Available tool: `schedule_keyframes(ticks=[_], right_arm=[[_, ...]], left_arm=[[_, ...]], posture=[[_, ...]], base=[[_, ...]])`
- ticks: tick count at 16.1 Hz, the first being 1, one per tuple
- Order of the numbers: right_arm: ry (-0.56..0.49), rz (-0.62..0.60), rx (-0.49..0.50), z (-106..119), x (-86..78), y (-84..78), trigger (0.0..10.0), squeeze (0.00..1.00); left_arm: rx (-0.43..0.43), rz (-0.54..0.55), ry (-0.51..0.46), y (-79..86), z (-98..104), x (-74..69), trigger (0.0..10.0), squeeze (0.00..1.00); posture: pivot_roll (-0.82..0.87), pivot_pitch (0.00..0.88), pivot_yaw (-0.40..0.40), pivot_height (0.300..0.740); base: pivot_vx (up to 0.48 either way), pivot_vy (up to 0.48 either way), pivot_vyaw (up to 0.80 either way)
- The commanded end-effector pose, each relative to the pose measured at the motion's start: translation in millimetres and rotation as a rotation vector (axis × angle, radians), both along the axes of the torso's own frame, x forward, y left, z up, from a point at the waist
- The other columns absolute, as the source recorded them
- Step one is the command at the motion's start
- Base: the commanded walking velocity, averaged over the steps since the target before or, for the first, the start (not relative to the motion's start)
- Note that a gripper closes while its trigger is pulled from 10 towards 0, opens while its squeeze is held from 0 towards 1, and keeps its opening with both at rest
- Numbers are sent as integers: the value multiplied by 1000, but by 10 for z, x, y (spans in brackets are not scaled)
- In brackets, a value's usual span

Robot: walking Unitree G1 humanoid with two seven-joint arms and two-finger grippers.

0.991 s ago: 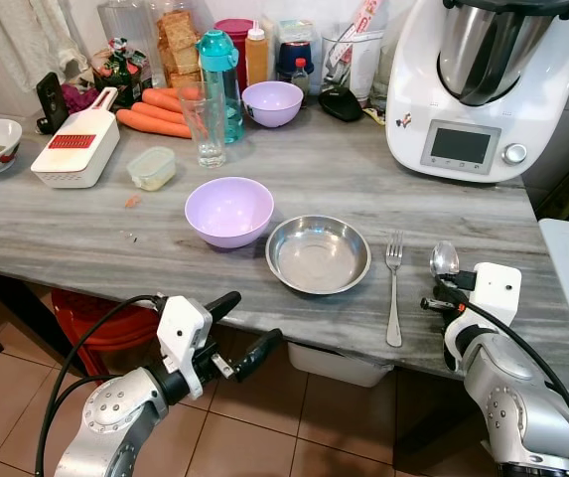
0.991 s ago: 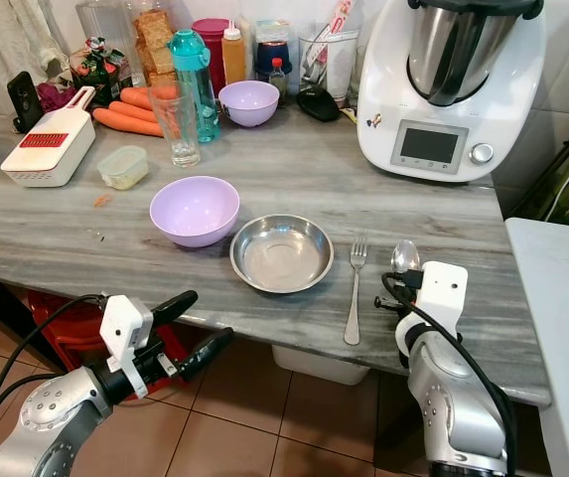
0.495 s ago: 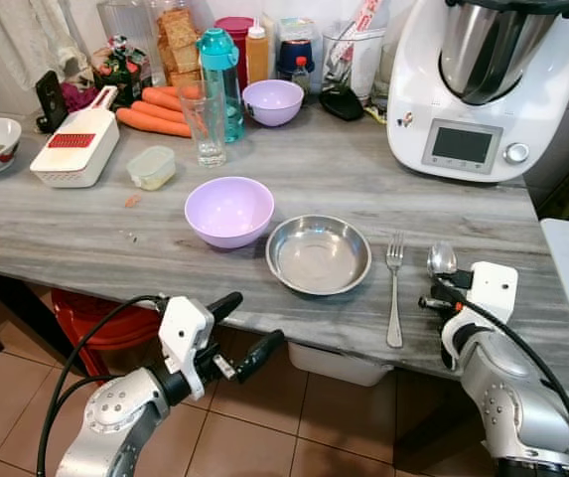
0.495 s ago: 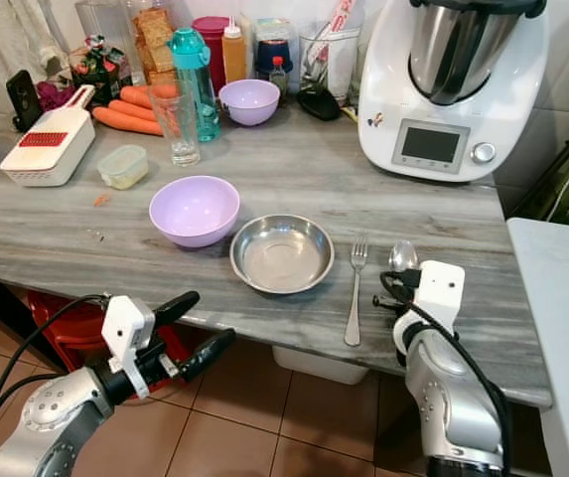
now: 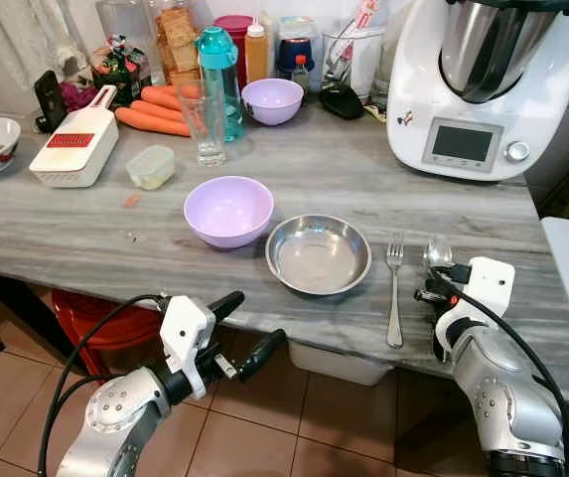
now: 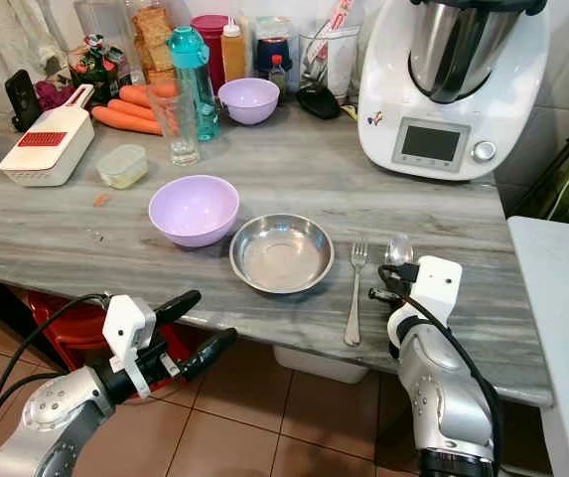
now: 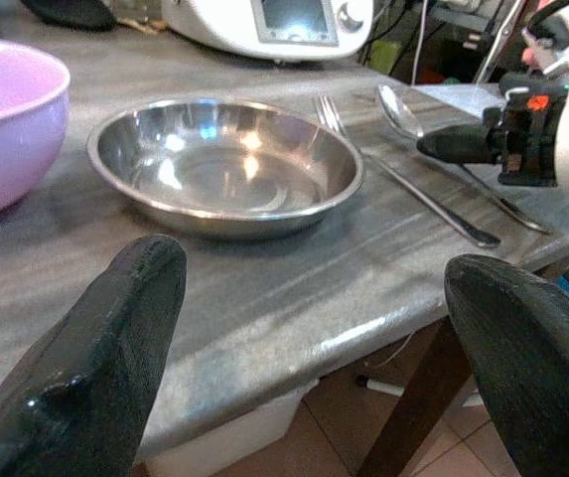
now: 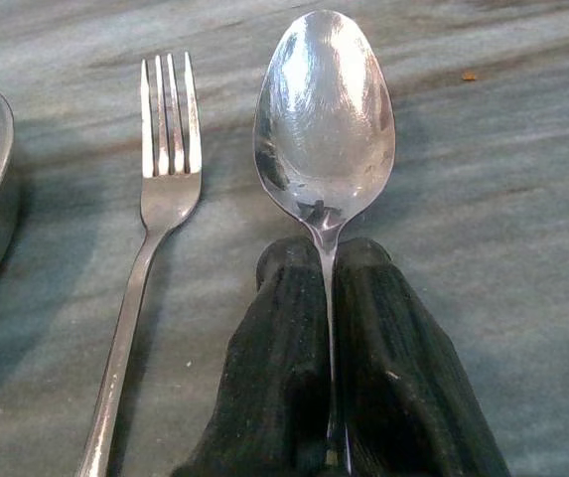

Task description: Setting the table

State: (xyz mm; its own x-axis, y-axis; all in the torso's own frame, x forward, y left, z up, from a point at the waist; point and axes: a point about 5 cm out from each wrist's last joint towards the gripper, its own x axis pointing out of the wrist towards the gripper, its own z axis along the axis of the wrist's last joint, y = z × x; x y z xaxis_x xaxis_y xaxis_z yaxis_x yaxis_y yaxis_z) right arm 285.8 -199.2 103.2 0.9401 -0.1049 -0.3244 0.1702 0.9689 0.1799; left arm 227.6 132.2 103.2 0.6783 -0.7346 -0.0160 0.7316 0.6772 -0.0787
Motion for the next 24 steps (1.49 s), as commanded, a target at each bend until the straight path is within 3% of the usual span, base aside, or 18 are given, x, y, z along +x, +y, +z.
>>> schedule_keyframes(ticks=[1,10,11,12,20,24], right_arm=[[0,-15,5,2,15,-13,10000,0],[1,-22,13,-29,32,-7,10000,0],[1,-23,14,-31,36,-13,10000,110],[2,-24,14,-33,37,-14,10000,1000],[-5,-40,11,-31,29,-47,10000,1000],[-102,-30,-26,195,52,-53,10000,1000]], left_arm=[[-2,-24,-8,-20,38,-5,10000,0],[-37,-94,13,-43,51,-47,10000,0],[-38,-95,14,-48,52,-46,10000,0],[-38,-94,14,-49,53,-47,10000,0],[-39,-96,17,-54,54,-50,10000,0],[-37,-87,15,-42,50,-46,10000,0]], posture=[[-58,69,5,740],[-55,70,7,740],[-57,69,7,740],[-57,69,7,740],[-57,69,7,740],[-57,69,6,740]], base=[[0,0,0],[0,0,0],[0,0,0],[0,0,0],[0,0,0],[0,0,0]])
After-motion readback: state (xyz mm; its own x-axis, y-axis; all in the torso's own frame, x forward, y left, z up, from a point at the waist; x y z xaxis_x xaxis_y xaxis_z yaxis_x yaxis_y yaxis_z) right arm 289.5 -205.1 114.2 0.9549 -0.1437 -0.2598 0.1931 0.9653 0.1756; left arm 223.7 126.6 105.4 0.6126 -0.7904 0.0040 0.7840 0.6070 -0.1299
